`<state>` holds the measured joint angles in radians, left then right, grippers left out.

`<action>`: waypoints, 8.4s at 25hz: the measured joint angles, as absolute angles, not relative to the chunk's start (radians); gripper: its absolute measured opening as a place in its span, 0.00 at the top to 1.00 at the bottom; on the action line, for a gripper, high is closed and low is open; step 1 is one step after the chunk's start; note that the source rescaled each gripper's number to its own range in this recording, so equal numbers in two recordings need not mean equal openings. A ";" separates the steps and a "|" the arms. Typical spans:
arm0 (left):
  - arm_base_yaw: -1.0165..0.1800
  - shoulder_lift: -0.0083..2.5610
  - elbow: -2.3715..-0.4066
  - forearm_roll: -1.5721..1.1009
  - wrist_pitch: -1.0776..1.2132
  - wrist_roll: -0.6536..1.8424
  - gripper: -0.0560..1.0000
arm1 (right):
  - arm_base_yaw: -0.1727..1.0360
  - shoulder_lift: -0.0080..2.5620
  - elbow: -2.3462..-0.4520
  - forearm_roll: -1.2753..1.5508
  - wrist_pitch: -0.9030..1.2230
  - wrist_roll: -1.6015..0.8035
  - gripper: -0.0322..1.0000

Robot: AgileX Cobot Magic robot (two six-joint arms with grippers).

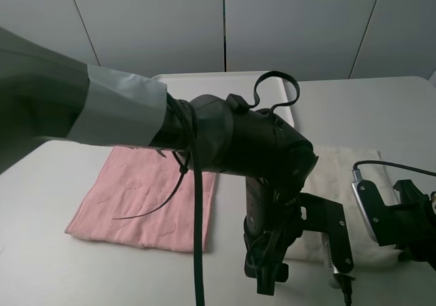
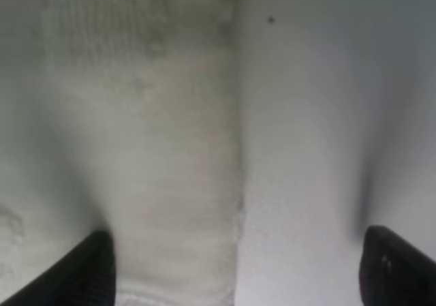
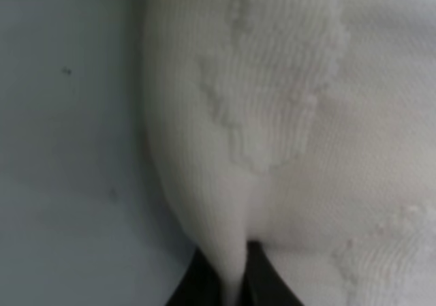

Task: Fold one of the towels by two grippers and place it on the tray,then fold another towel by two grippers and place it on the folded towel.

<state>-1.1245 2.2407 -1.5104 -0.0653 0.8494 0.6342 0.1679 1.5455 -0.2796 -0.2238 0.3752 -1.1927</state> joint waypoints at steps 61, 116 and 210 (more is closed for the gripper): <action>-0.952 2.211 -1.681 -0.037 0.807 0.484 0.93 | 0.168 1.306 -0.437 -0.097 0.574 -0.546 0.97; -0.808 2.271 -1.845 0.047 0.785 0.000 0.00 | 0.137 1.557 -0.709 -0.604 0.496 0.609 0.00; -0.804 2.604 -2.254 0.006 1.183 -0.162 0.00 | -0.108 1.995 -1.047 -0.075 0.766 0.018 0.02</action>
